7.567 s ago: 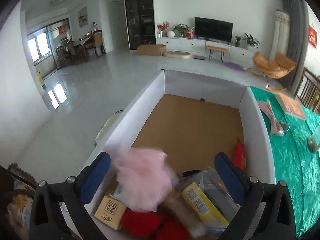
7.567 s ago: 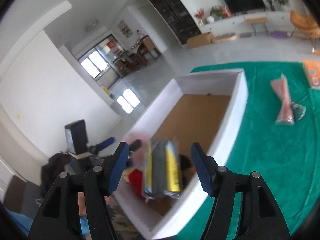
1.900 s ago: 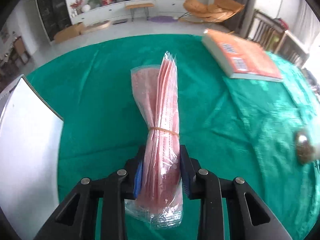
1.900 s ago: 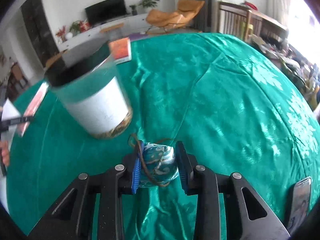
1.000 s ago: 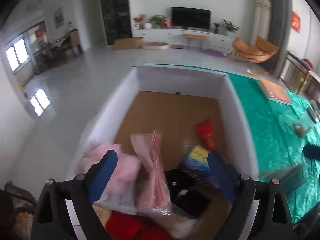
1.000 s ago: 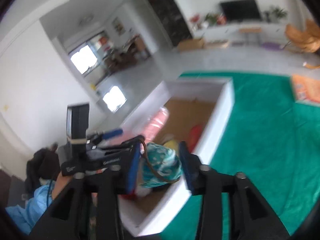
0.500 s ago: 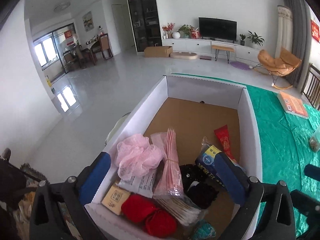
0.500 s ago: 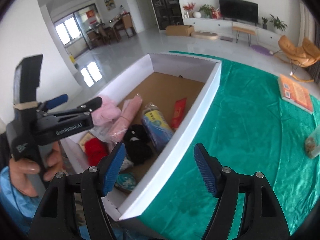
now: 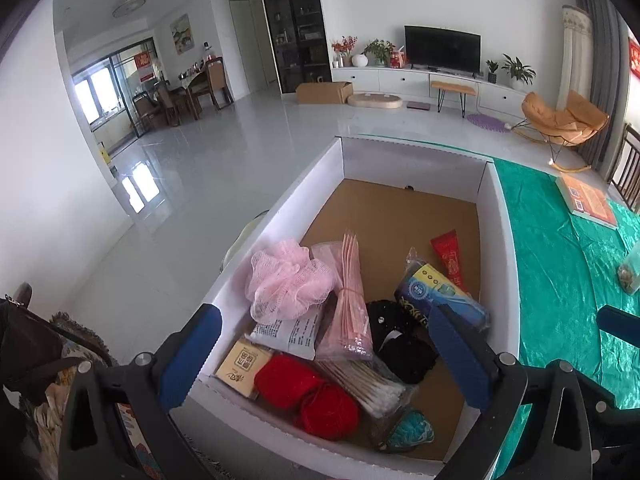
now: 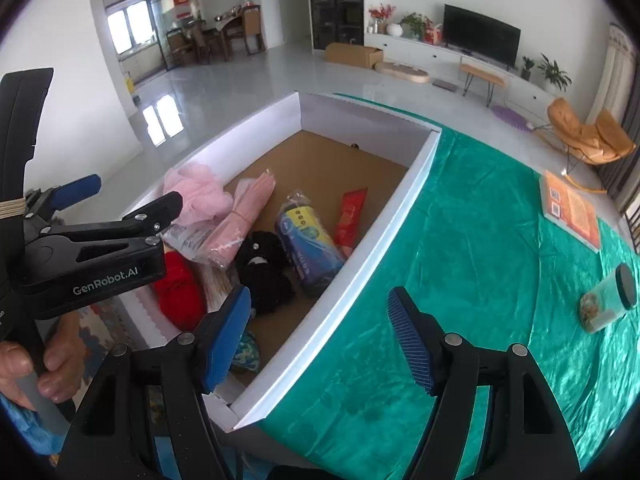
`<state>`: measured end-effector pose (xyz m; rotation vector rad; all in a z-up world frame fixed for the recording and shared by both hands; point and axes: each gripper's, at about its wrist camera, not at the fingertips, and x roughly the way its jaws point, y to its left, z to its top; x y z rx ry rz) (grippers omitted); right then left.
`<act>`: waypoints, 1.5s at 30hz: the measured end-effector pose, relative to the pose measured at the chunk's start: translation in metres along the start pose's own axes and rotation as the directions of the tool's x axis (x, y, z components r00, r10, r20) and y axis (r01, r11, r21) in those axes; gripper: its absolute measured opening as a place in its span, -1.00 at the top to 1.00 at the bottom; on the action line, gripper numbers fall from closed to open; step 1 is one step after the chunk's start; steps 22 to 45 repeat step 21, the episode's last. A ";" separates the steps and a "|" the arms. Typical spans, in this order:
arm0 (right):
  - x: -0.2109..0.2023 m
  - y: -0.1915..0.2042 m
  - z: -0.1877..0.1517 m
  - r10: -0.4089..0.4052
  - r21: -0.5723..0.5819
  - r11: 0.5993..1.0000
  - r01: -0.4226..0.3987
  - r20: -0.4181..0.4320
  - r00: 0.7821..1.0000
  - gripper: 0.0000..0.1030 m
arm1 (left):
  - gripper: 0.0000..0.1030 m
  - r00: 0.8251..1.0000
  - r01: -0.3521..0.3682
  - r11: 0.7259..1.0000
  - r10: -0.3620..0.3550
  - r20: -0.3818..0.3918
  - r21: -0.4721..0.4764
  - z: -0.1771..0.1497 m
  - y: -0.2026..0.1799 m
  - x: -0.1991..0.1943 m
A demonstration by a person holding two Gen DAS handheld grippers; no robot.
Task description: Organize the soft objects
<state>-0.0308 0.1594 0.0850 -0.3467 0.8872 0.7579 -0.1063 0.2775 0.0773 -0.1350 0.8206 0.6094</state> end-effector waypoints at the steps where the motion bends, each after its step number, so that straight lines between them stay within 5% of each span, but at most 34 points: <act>1: 0.001 0.002 0.000 -0.004 -0.006 1.000 0.004 -0.002 1.000 -0.44 | -0.99 1.000 -0.005 1.000 0.005 0.003 -0.001 -0.001 0.001 0.000; 14: 0.008 0.019 0.002 -0.036 -0.063 0.997 0.035 -0.019 0.999 -0.44 | -0.99 1.000 -0.012 1.000 0.012 0.004 -0.019 -0.004 0.012 0.000; 20: 0.009 0.023 0.003 -0.041 -0.071 0.997 0.040 -0.014 0.999 -0.44 | -0.99 0.996 0.086 0.995 -0.086 0.003 -0.047 -0.006 0.014 -0.002; 45: 0.007 0.022 0.002 -0.039 -0.068 0.997 0.039 -0.002 0.999 -0.44 | -0.99 0.996 0.086 0.995 -0.086 0.010 -0.042 -0.006 0.012 -0.003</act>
